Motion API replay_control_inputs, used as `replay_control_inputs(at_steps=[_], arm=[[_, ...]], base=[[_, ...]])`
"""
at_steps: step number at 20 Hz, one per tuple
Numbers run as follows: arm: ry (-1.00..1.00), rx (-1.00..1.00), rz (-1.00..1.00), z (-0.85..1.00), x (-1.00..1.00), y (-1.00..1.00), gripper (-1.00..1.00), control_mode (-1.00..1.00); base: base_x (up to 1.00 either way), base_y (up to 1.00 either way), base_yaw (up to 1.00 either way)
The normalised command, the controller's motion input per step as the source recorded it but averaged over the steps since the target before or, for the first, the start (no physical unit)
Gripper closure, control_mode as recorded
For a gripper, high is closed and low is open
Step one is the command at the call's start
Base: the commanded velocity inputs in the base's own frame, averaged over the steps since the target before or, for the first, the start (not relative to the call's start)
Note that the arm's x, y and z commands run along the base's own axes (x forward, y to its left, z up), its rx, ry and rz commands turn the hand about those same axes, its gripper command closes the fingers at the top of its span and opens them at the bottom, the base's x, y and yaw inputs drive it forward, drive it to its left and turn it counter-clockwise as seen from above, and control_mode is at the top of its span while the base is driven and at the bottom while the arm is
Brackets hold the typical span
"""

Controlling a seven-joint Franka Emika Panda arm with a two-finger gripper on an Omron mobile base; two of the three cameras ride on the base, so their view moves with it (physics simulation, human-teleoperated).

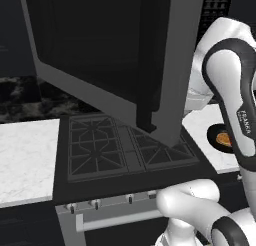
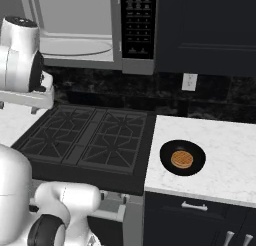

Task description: Open the microwave, place the bowl with waffle inside the microwave, then close the microwave door and turn it on.

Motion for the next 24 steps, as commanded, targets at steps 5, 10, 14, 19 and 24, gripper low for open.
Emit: replay_control_inputs(at_steps=[5, 10, 14, 19, 24], arm=[[-0.34, -0.25, 0.16, -0.04, -1.0, 0.16, -1.0, -1.0], [-0.43, 0.17, 0.13, -0.02, -0.96, -0.04, -1.0, -1.0], [-0.19, 0.23, 0.0, -0.09, -0.16, -0.99, -1.0, -1.0], [0.02, -0.04, -0.07, -0.11, 0.7, -1.0, -1.0, -1.0], [0.11, -0.36, -0.18, -0.52, 1.0, -1.0, -1.0, -1.0]], base=[[0.0, 0.0, 0.0], [0.0, 0.0, 0.0], [0.0, 0.0, 0.0], [0.0, 0.0, 0.0], [0.0, 0.0, 0.0]])
